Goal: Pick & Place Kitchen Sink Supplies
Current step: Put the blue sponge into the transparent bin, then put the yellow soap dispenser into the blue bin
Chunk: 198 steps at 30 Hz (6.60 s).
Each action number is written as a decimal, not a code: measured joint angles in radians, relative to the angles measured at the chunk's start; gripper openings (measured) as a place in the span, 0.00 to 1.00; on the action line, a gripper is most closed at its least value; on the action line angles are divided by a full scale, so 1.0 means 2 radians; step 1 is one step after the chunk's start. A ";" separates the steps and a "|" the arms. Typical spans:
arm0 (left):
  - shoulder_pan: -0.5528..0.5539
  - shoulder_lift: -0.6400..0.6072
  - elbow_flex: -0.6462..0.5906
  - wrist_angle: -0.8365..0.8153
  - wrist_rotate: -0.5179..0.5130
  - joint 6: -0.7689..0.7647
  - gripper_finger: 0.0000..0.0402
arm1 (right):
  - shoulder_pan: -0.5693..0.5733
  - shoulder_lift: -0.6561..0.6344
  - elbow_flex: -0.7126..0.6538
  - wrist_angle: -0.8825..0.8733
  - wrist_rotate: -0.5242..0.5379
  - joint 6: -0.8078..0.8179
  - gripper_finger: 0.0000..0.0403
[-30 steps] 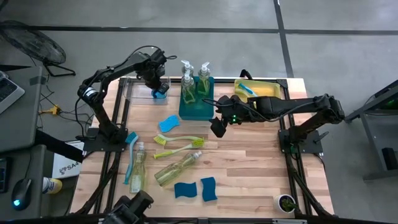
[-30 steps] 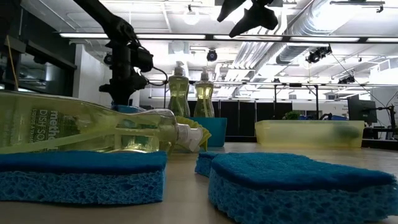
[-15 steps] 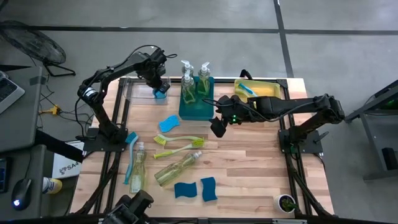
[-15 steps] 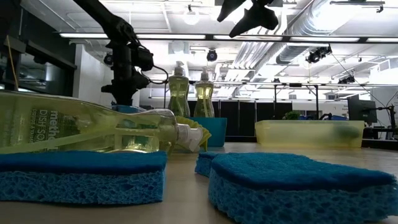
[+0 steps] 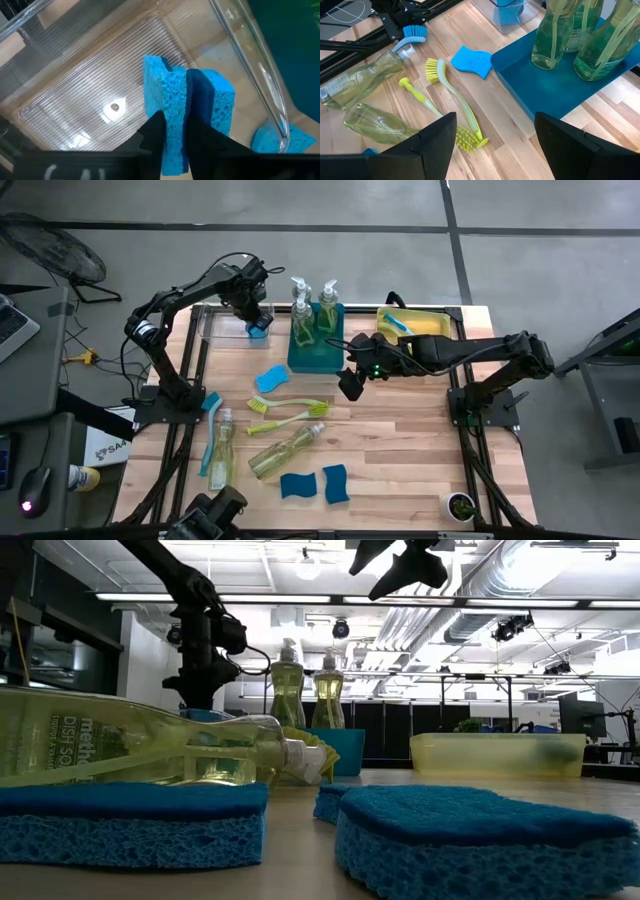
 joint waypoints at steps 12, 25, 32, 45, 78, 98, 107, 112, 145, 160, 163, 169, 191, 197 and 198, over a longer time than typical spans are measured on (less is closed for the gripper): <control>0.000 -0.020 0.011 -0.004 0.001 0.001 0.23 | 0.000 0.000 0.000 0.000 0.000 -0.003 0.65; 0.000 -0.024 0.042 -0.047 0.025 0.000 0.23 | 0.000 0.000 0.000 0.000 0.008 -0.005 0.65; 0.000 -0.024 0.078 -0.073 0.031 -0.001 0.23 | 0.000 0.000 0.000 0.000 0.008 -0.005 0.65; -0.048 -0.079 0.095 -0.096 0.024 -0.023 0.23 | 0.000 0.000 0.000 0.000 0.008 -0.004 0.65; -0.379 -0.356 -0.146 0.021 -0.008 -0.198 0.23 | 0.092 0.022 0.000 0.017 0.051 0.031 0.65; -0.492 -0.475 -0.210 0.013 -0.062 -0.237 0.23 | 0.125 0.170 0.000 0.141 -0.116 -0.206 0.65; -0.491 -0.533 -0.229 -0.023 -0.063 -0.248 0.23 | 0.123 0.206 0.000 0.195 -0.094 -0.266 0.65; -0.491 -0.533 -0.229 -0.024 -0.062 -0.248 0.23 | 0.122 0.224 0.000 0.217 -0.073 -0.313 0.65; -0.491 -0.533 -0.229 -0.024 -0.092 -0.300 0.23 | 0.096 0.255 0.000 0.249 -0.109 -0.394 0.85; -0.491 -0.533 -0.229 -0.031 -0.097 -0.318 0.23 | 0.085 0.313 0.000 0.256 -0.139 -0.413 0.85; -0.491 -0.533 -0.229 -0.032 -0.097 -0.319 0.23 | 0.086 0.319 0.000 0.264 -0.143 -0.405 0.85; -0.491 -0.533 -0.229 -0.032 -0.097 -0.327 0.23 | 0.084 0.327 -0.001 0.273 -0.150 -0.402 0.84; -0.491 -0.533 -0.229 -0.041 -0.095 -0.328 0.23 | 0.086 0.327 0.000 0.274 -0.164 -0.367 0.69; -0.491 -0.533 -0.229 -0.041 -0.094 -0.328 0.23 | 0.094 0.318 0.000 0.260 -0.159 -0.354 0.69; -0.491 -0.533 -0.229 -0.041 -0.094 -0.328 0.23 | 0.096 0.315 0.000 0.257 -0.159 -0.350 0.69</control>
